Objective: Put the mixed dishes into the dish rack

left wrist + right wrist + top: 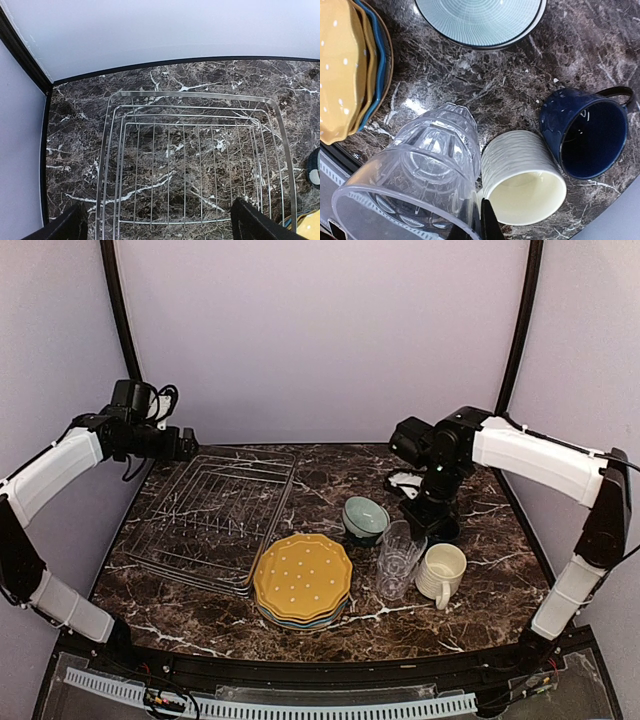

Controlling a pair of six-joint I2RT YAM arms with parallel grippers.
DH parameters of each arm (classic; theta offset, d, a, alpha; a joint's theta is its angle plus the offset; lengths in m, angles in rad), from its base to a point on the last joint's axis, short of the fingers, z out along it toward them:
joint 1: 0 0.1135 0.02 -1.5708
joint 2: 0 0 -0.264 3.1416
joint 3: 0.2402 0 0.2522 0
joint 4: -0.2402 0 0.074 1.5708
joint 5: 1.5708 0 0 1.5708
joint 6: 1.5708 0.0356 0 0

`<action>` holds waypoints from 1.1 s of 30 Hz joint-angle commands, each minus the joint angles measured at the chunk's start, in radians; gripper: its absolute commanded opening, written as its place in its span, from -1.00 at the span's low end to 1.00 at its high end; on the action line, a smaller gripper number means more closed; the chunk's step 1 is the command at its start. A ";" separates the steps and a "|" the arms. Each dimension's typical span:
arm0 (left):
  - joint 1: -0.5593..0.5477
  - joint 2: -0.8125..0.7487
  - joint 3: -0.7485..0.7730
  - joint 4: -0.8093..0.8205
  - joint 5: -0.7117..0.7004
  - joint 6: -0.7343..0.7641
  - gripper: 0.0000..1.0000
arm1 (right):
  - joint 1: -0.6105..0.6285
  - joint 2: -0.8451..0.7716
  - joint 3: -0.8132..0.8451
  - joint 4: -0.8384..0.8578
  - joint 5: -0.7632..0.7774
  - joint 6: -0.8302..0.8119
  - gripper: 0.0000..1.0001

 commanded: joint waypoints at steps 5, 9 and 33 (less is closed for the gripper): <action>-0.038 -0.099 -0.050 0.062 0.228 0.004 0.98 | 0.010 -0.065 0.220 -0.079 0.077 -0.008 -1.00; -0.062 -0.169 -0.209 0.366 0.500 -0.132 0.98 | 0.011 -0.054 0.287 0.126 -0.065 -0.059 -1.00; -0.339 0.044 -0.387 1.395 0.878 -0.993 0.98 | -0.002 0.106 0.282 0.960 -0.674 0.157 -1.00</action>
